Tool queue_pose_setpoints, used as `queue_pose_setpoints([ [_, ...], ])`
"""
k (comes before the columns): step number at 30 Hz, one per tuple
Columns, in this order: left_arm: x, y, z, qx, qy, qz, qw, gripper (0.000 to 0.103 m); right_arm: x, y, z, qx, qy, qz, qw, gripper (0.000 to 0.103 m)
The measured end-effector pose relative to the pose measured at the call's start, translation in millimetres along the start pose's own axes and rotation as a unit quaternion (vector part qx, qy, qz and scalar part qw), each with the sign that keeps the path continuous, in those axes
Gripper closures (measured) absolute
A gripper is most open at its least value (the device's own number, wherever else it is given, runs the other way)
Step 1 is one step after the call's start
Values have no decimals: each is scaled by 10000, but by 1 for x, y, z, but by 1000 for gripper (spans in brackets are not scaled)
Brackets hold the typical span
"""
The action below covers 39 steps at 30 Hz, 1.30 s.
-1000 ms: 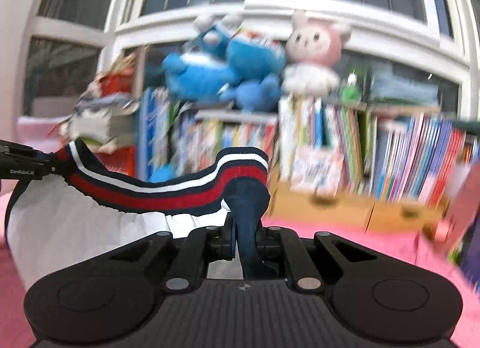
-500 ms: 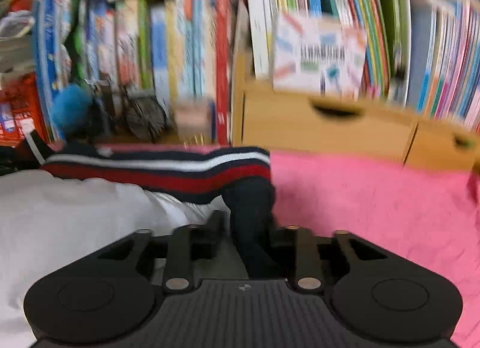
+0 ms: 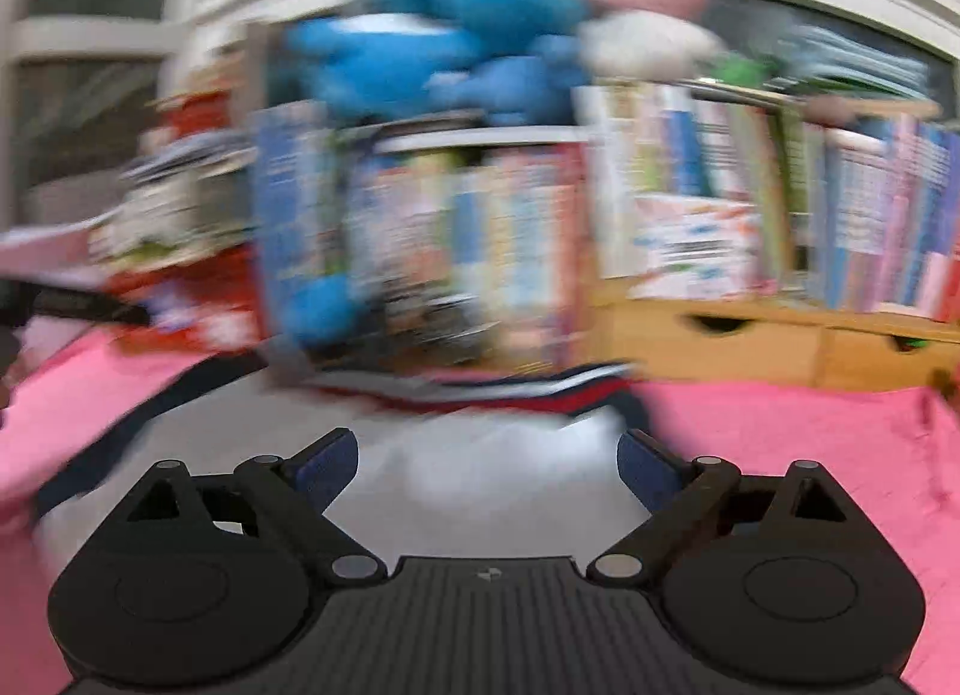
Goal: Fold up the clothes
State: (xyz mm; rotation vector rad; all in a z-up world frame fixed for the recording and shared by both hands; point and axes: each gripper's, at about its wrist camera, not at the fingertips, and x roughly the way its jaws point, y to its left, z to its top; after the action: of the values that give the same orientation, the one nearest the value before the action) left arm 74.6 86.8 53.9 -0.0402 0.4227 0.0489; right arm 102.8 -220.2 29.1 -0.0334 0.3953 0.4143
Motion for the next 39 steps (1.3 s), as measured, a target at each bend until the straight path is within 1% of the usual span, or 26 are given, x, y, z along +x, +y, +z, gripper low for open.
queue_pose_setpoints([
  [1,-16,-11,-15,75,-67,-10,9999,6,-6,20,-8,-48,27,250,9997,7],
  [3,-25,-27,-35,259,87,63,9996,4,-11,55,-23,-109,152,687,9975,6],
  [4,-19,-31,-43,318,330,154,9988,4,-10,68,-29,-114,267,859,9959,6],
  [5,-10,-33,-50,360,640,269,9969,5,-6,77,-30,-138,374,860,9955,6],
  [7,12,-32,-62,538,1236,824,9875,6,0,83,-34,-216,581,518,9967,7],
  [8,18,-29,-65,595,1328,1008,9842,0,2,78,-35,-200,657,361,9970,7],
  [10,18,-23,-64,706,1337,1228,9808,0,0,57,-38,-54,829,-64,9965,8],
  [11,17,-24,-63,852,1284,1374,9785,0,-2,44,-41,2,894,-194,9958,5],
  [14,18,-29,-72,1480,954,1829,9672,0,-11,1,-51,335,1074,-597,9919,7],
  [15,19,-28,-75,1638,850,1956,9632,0,-13,-10,-54,287,1138,-1190,9859,12],
  [16,20,-25,-75,1627,836,1979,9630,0,-15,-27,-57,236,1172,-1866,9751,17],
  [17,20,-21,-73,1543,864,1954,9647,0,-19,-46,-60,341,1177,-2120,9696,22],
  [20,20,-10,-69,1249,966,1855,9699,0,-35,-89,-63,824,1188,-2503,9573,13],
  [21,15,-9,-65,1152,978,1822,9716,3,-41,-102,-63,1000,1194,-2607,9528,13],
  [22,5,-8,-57,1015,842,1692,9767,7,-46,-114,-63,1176,1199,-2710,9478,15],
  [23,-6,-7,-48,859,638,1512,9827,8,-56,-116,-62,1159,1078,-2728,9489,18],
  [24,-18,-8,-35,692,396,1242,9890,5,-65,-112,-59,1041,858,-2627,9554,18],
  [26,-29,-17,-13,491,39,526,9974,1,-62,-89,-48,783,389,-1927,9774,18],
  [27,-27,-25,-5,460,-52,178,9988,0,-60,-76,-42,652,154,-1549,9857,18],
  [29,-9,-49,2,572,-38,-98,9983,0,-36,-61,-39,451,269,-1360,9893,18],
  [30,4,-60,3,672,40,-79,9977,1,-23,-54,-38,354,356,-1294,9903,18],
  [32,33,-77,-6,938,259,209,9950,3,3,-40,-35,159,529,-1161,9917,20],
  [35,67,-86,-35,1430,400,1003,9838,1,41,-18,-31,-134,788,-959,9922,26],
  [36,73,-82,-40,1411,496,1061,9830,0,54,-11,-30,-231,874,-891,9919,28],
  [38,80,-68,-44,1127,706,921,9868,0,80,3,-27,-426,1045,-755,9907,28],
  [39,82,-61,-47,982,771,832,9887,0,81,-9,-28,-298,1084,-932,9893,28],
])
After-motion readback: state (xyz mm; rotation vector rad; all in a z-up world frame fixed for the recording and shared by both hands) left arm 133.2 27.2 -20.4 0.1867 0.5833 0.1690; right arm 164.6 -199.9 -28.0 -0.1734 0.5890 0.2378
